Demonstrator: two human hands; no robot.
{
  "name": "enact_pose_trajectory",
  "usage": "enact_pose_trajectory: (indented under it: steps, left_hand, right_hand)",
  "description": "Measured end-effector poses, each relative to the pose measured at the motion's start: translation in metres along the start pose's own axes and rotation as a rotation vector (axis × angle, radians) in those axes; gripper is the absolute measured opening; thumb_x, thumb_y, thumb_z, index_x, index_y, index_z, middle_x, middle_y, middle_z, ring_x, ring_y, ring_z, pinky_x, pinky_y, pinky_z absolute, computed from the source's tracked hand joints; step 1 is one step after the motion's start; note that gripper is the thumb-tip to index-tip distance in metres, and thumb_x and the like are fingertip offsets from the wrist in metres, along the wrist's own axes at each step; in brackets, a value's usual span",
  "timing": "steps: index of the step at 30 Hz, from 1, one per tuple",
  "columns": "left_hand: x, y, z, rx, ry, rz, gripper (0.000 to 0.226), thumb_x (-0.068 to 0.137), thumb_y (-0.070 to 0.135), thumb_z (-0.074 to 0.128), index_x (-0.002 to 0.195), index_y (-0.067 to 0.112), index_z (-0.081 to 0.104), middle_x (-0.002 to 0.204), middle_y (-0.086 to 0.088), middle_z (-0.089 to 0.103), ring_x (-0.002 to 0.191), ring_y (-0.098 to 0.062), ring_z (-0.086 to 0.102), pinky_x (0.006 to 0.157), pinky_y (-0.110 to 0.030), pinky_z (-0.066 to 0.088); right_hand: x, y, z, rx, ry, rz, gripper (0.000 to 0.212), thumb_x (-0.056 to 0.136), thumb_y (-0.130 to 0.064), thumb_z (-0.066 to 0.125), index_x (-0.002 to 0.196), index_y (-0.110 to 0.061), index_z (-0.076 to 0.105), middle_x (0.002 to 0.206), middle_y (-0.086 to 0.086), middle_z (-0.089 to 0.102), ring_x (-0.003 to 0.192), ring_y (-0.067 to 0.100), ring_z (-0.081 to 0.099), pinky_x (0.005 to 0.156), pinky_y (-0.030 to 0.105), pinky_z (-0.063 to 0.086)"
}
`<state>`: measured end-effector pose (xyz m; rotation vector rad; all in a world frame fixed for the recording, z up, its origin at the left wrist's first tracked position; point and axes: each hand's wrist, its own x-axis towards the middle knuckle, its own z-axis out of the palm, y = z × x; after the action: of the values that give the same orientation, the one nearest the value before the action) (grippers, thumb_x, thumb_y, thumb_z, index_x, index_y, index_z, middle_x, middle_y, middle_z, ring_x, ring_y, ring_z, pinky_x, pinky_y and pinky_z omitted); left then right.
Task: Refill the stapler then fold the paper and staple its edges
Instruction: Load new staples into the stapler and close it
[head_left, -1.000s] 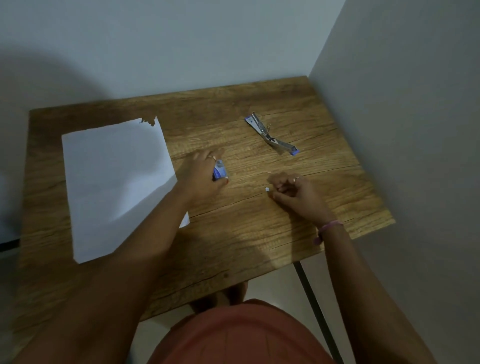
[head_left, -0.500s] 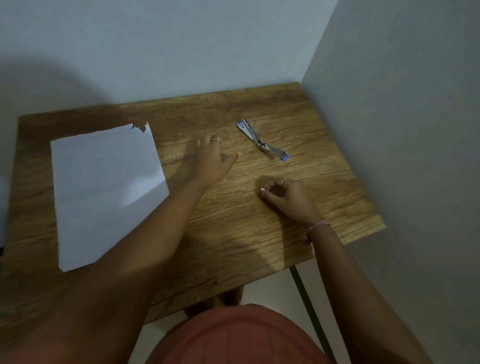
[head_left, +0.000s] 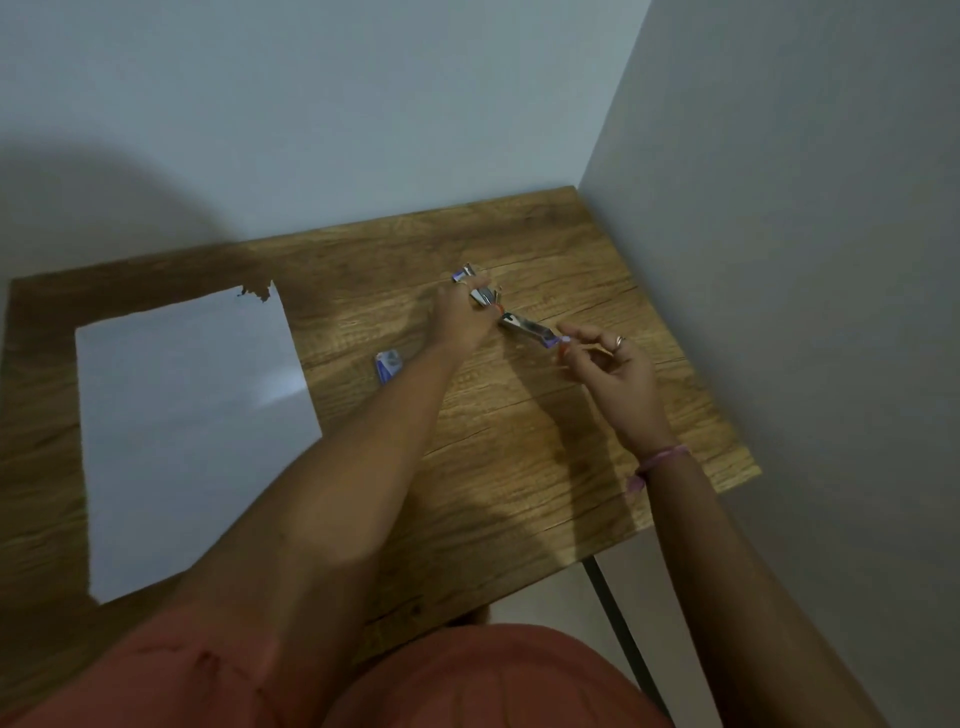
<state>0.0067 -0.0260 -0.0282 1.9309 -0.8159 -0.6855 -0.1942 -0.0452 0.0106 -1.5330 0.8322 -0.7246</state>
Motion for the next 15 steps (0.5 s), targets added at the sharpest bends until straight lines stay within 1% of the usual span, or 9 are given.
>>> enact_pose_trajectory:
  steps: [2,4,6,8,9,11,13,15]
  left_hand:
    - [0.001,0.001,0.006,-0.08,0.015,-0.048,0.049,0.083,0.013,0.074,0.129,0.007,0.057,0.123,-0.012,0.063,0.111,-0.025,0.061,0.09,-0.03,0.049]
    - [0.001,0.003,0.012,-0.131,0.046,-0.097,0.053,0.082,0.014,0.076,0.129,0.005,0.054,0.122,-0.013,0.062,0.109,-0.026,0.061,0.091,-0.035,0.051]
    - [0.005,0.004,0.017,-0.139,0.079,-0.125,0.052,0.081,0.013,0.077,0.126,0.004,0.052,0.12,-0.016,0.063,0.107,-0.028,0.062,0.091,-0.041,0.051]
    - [0.008,0.005,0.021,-0.152,0.096,-0.139,0.047,0.082,0.009,0.075,0.122,0.001,0.051,0.118,-0.019,0.063,0.106,-0.031,0.063,0.091,-0.043,0.051]
    - [0.009,0.005,0.021,-0.156,0.102,-0.139,0.043,0.084,0.006,0.071,0.122,-0.001,0.051,0.118,-0.019,0.063,0.107,-0.031,0.063,0.092,-0.043,0.051]
    - [0.011,0.004,0.022,-0.168,0.083,-0.129,0.038,0.089,-0.003,0.058,0.126,-0.003,0.049,0.122,-0.02,0.063,0.112,-0.031,0.061,0.095,-0.04,0.049]
    - [0.014,0.003,0.019,-0.197,0.02,-0.12,0.046,0.092,-0.01,0.045,0.138,-0.001,0.042,0.127,-0.018,0.062,0.119,-0.029,0.057,0.1,-0.035,0.045]
    - [0.017,0.002,0.014,-0.258,-0.064,-0.135,0.054,0.095,-0.009,0.042,0.147,0.002,0.03,0.131,-0.015,0.061,0.118,-0.024,0.059,0.1,-0.031,0.046]
  right_hand:
    - [0.007,0.001,-0.001,0.03,0.019,0.019,0.022,0.091,-0.002,0.061,0.108,-0.013,0.067,0.086,0.0,0.074,0.087,0.013,0.07,0.083,0.029,0.057]
    - [0.012,0.004,-0.001,0.083,0.054,0.056,0.021,0.09,-0.002,0.063,0.107,-0.012,0.068,0.084,-0.001,0.075,0.087,0.013,0.07,0.084,0.027,0.056]
    - [0.017,0.008,-0.001,0.117,0.091,0.09,0.02,0.088,-0.004,0.065,0.104,-0.015,0.069,0.085,-0.002,0.075,0.087,0.012,0.07,0.084,0.025,0.055]
    - [0.022,0.013,-0.002,0.116,0.127,0.118,0.022,0.086,-0.005,0.068,0.103,-0.019,0.071,0.09,-0.002,0.073,0.089,0.011,0.067,0.086,0.026,0.054]
    - [0.023,0.015,-0.002,0.115,0.141,0.13,0.023,0.086,-0.005,0.068,0.103,-0.019,0.071,0.091,-0.003,0.072,0.089,0.009,0.067,0.084,0.025,0.054]
    - [0.027,0.02,-0.001,0.131,0.155,0.154,0.022,0.086,-0.005,0.068,0.105,-0.016,0.071,0.091,-0.005,0.071,0.089,0.007,0.066,0.079,0.021,0.053]
    - [0.028,0.025,0.002,0.151,0.156,0.183,0.021,0.085,-0.004,0.069,0.104,-0.013,0.07,0.087,-0.005,0.073,0.087,0.006,0.067,0.078,0.018,0.052]
    - [0.028,0.029,0.004,0.15,0.142,0.2,0.021,0.084,-0.005,0.07,0.103,-0.014,0.071,0.085,-0.005,0.073,0.084,0.005,0.068,0.078,0.017,0.052]
